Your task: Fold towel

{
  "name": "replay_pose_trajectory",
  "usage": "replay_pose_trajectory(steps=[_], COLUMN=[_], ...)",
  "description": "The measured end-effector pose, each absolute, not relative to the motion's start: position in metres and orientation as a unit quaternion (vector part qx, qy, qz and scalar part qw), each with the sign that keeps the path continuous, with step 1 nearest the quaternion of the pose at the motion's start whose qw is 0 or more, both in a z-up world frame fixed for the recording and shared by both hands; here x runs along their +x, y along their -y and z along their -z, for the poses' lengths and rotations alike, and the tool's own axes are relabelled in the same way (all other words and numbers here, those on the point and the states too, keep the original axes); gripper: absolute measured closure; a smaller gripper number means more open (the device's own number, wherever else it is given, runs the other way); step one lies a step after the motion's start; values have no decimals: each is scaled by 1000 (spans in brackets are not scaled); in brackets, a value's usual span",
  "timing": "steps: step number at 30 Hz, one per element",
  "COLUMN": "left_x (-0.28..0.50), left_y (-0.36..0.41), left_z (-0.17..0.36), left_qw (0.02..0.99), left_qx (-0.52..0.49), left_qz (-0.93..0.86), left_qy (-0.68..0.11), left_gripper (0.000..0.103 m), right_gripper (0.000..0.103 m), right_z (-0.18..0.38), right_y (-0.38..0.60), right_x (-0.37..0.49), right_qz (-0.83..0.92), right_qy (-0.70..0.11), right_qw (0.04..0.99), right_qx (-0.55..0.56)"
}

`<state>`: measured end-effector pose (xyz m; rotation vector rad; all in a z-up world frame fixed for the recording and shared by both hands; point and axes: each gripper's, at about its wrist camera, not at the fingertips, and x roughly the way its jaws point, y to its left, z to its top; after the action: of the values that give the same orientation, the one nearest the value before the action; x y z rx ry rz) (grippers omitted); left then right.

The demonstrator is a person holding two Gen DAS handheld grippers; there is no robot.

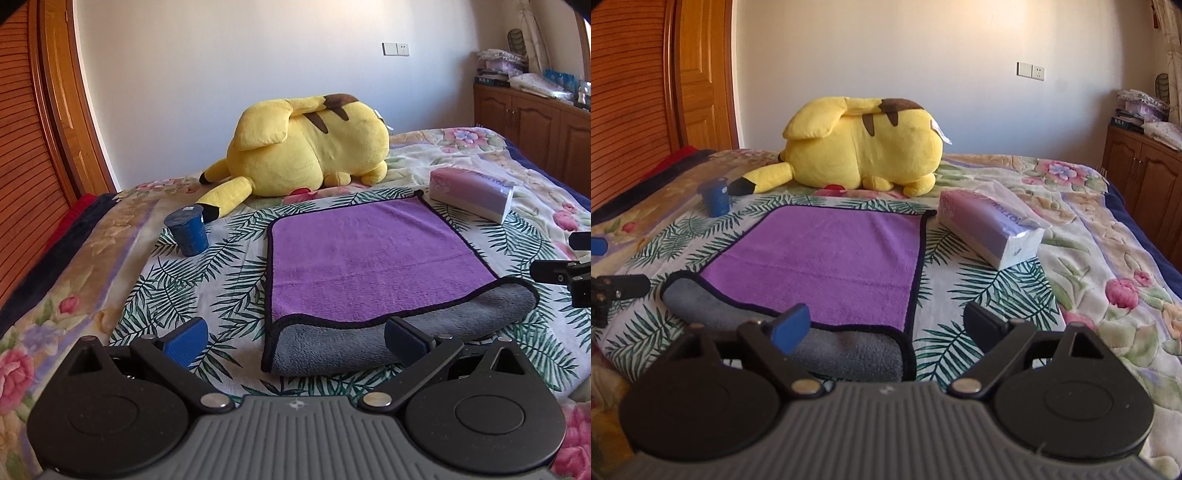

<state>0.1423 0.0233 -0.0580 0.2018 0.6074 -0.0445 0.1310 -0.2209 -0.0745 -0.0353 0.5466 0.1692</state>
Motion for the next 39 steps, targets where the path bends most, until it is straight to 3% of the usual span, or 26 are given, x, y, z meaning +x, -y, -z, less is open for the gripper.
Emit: replay_pose_trajectory(steps=[13, 19, 26, 32, 39], left_x=[174, 186, 196, 202, 205], left_y=[-35, -40, -42, -43, -51], left_z=[74, 82, 91, 98, 106], left_qw=[939, 935, 934, 931, 925], left_qx=[80, 71, 72, 83, 76], left_qz=[38, 52, 64, 70, 68], left_qy=[-332, -343, -345, -350, -366], left_gripper=[22, 32, 53, 55, 68], right_gripper=[19, 23, 26, 27, 27], right_z=[92, 98, 106, 112, 117], right_y=[221, 222, 224, 226, 230], right_x=[153, 161, 170, 177, 182], right_qz=[-98, -104, -110, -112, -114], right_qy=[-301, -312, -324, -337, -350], right_qw=[949, 944, 939, 935, 930], right_qx=[-18, -16, -13, -8, -1])
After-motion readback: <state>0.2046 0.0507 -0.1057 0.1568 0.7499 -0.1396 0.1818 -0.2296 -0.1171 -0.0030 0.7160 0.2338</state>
